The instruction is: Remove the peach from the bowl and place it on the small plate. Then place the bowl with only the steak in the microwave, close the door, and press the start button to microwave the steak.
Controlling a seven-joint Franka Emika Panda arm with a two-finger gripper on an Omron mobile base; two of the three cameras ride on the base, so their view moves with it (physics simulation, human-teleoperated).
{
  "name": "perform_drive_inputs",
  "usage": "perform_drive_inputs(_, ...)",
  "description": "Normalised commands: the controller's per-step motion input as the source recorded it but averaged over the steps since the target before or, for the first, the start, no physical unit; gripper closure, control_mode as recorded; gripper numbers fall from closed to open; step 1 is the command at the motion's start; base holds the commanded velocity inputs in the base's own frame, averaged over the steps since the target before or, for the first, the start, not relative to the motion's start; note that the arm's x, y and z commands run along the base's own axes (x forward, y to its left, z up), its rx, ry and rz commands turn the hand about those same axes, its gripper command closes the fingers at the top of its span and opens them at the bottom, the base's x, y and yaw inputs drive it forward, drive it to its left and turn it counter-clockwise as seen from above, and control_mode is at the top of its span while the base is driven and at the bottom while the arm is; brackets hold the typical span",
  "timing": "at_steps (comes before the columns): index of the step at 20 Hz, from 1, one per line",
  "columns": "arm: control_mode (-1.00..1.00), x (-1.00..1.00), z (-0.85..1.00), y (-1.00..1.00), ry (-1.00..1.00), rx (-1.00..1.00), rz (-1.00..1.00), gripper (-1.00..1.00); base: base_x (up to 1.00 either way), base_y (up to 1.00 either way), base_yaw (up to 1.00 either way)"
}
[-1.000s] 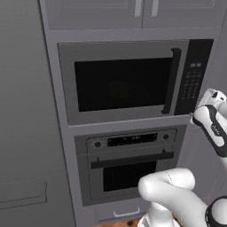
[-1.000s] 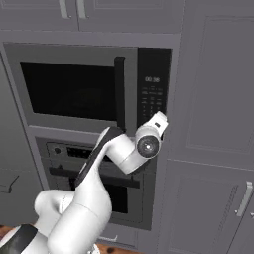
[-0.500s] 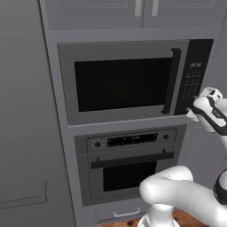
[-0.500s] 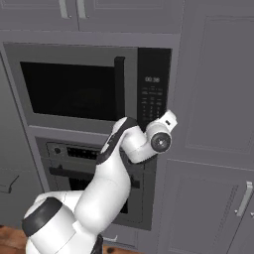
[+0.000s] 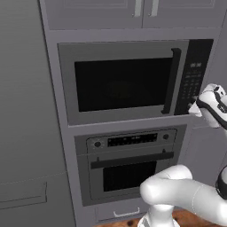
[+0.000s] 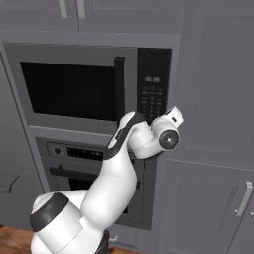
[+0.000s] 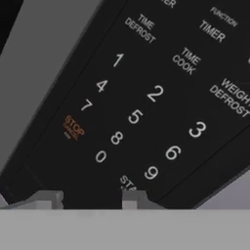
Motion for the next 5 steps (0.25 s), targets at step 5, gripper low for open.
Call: perform_drive_inputs(5,-1.00,0.33,-0.30,0.00,0.00,0.04,0.00,-1.00,0.00,0.00,0.00)
